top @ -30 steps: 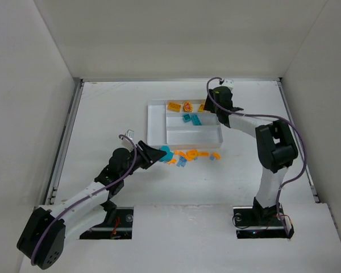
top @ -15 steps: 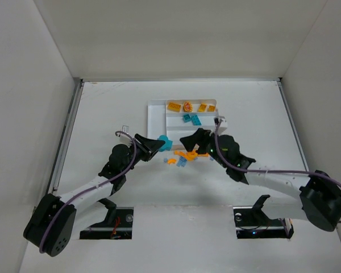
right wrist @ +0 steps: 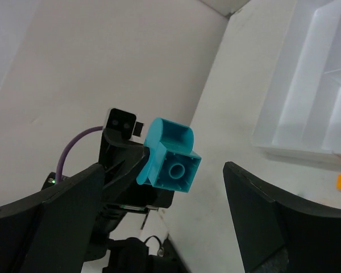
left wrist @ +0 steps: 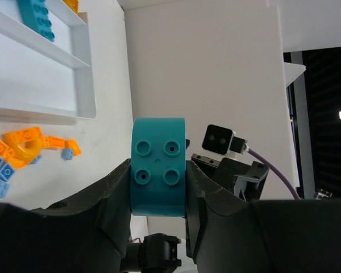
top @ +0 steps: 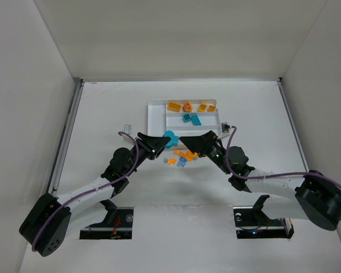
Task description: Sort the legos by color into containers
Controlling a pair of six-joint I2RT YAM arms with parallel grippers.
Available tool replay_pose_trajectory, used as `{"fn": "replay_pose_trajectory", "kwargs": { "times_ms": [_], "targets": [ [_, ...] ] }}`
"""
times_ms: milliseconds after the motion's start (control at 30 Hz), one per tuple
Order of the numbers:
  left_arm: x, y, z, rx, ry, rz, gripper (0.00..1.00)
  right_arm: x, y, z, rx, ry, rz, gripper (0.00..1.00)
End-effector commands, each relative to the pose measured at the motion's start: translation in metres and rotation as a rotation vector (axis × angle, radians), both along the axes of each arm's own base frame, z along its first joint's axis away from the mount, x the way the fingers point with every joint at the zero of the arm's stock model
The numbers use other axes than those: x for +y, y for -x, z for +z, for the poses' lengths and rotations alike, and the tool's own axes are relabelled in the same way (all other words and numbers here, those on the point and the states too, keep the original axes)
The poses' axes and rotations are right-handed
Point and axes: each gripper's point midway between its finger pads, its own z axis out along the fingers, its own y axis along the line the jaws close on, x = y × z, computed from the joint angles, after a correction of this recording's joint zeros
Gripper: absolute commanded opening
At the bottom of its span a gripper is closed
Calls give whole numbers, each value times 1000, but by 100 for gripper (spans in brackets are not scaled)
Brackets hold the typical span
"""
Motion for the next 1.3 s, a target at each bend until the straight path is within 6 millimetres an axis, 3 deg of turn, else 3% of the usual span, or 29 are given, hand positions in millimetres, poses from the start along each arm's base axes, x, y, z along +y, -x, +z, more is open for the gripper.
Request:
{"fn": "replay_pose_trajectory", "kwargs": {
  "times_ms": [0, 133, 267, 500, 767, 1033, 1267],
  "targets": [
    [-1, 1, 43, -100, 92, 17, 20, 10, 12, 46, -71, -177, 85, 91],
    [-3, 5, 47, -113, 103, 14, 20, 14, 10, 43, -51, -191, 95, 90],
    [-3, 5, 49, -117, 107, 14, 20, 18, 11, 48, -57, -224, 113, 81],
    [-3, 5, 55, -133, 131, 12, 20, 30, 8, 40, -17, -277, 158, 69],
    [2, 4, 53, -137, 129, 26, 20, 27, 4, 35, -6, -334, 139, 39],
    [10, 0, 44, -142, 96, 48, 17, 12, -3, 23, 12, -312, 84, 31],
    [43, -12, 35, -155, 33, 134, 15, -25, -16, -2, 38, -262, -7, 31]
  ]
}}
